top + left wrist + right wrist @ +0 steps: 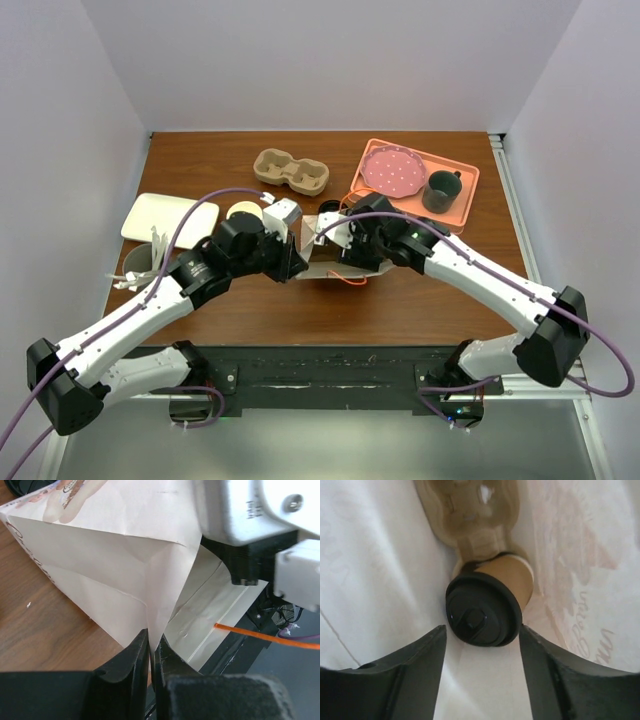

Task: Pack the takeout coffee

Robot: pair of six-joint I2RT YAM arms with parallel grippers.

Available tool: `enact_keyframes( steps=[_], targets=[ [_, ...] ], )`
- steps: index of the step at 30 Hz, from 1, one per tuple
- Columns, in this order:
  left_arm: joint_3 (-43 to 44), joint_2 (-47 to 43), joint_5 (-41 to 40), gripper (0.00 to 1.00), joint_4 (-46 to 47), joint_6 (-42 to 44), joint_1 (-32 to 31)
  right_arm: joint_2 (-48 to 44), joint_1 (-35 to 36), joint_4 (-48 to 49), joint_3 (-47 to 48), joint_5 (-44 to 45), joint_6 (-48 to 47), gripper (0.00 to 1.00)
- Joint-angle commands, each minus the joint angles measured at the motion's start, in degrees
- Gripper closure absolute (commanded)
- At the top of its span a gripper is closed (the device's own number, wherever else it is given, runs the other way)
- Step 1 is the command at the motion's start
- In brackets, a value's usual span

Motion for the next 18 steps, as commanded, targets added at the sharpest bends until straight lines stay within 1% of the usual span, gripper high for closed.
enact_keyframes(
  steps=[1, 3, 7, 12, 16, 18],
  targets=[
    [-0.2, -0.9, 0.8, 0.86, 1.3, -0.4, -0.5, 2.1, -0.2, 1.9, -0.4, 2.3, 0.6, 0.30],
    [-0.1, -0.9, 0.8, 0.87, 1.3, -0.4, -0.5, 3.0, -0.2, 2.3, -0.6, 2.5, 0.6, 0.26],
    [0.4, -0.8, 0.7, 0.87, 1.0, -0.1, -0.5, 4.9, -0.3, 4.4, 0.2, 3.5, 1.0, 0.25],
    [1.2, -0.8, 0.4, 0.87, 0.3, 0.0, -0.5, 5.4, -0.3, 5.9, -1.6, 3.3, -0.2, 0.27],
    [1.4, -1.3, 0.1, 0.87, 0.0, 0.0, -0.5, 5.6, -0.3, 7.1, -3.3, 3.1, -0.5, 0.34],
    [1.6, -1.4, -0.1, 0.87, -0.2, -0.1, -0.6, 6.1, -0.3, 6.9, -3.6, 3.0, -0.8, 0.41]
  ],
)
